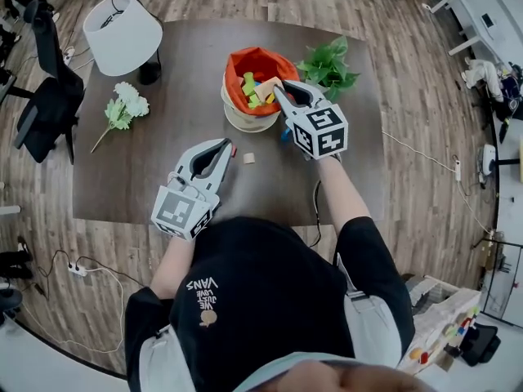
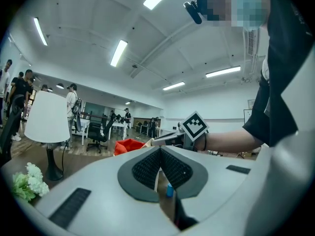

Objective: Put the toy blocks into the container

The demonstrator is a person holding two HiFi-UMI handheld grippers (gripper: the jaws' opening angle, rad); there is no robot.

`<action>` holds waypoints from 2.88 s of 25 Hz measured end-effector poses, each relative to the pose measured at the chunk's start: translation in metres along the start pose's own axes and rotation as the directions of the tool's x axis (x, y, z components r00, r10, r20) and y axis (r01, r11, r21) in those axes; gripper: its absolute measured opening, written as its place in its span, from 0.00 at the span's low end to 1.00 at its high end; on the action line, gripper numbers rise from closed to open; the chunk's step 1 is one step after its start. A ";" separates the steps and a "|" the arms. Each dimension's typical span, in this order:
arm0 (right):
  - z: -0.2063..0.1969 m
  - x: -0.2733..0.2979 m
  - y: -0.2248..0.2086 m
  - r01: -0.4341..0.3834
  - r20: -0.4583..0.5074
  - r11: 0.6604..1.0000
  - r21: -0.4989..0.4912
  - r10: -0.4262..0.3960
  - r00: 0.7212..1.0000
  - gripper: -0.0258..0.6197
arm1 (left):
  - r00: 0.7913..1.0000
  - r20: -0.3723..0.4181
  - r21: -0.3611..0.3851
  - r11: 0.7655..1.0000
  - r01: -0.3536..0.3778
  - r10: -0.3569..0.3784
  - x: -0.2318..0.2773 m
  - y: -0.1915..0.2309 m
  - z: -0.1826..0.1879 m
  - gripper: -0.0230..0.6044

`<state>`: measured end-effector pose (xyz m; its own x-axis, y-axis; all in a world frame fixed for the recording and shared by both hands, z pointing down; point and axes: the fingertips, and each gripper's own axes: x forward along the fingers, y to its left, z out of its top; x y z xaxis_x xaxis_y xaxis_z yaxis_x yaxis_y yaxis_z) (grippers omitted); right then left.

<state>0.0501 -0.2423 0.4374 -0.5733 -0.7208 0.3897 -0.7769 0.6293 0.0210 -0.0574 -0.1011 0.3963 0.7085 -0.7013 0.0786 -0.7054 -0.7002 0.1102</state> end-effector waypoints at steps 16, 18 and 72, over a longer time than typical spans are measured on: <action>-0.033 0.021 0.006 -0.031 -0.163 0.999 -0.045 0.023 0.986 0.15 | 1.000 0.000 -0.007 1.000 -0.005 0.005 0.002 0.004 -0.001 0.05; -0.033 0.020 0.006 -0.031 -0.159 0.999 -0.045 0.023 0.987 0.15 | 1.000 0.001 -0.007 1.000 -0.006 0.006 0.002 0.004 -0.002 0.05; -0.014 -0.123 0.086 0.038 0.223 0.998 0.047 -0.048 0.974 0.07 | 0.999 0.020 0.032 0.999 0.037 -0.038 0.004 -0.008 0.012 0.05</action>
<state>0.0576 -0.0960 0.4041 -0.5790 -0.7968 0.1730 -0.8097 0.5868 -0.0070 -0.0493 -0.0999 0.3837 0.7343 -0.6767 0.0540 -0.6787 -0.7299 0.0811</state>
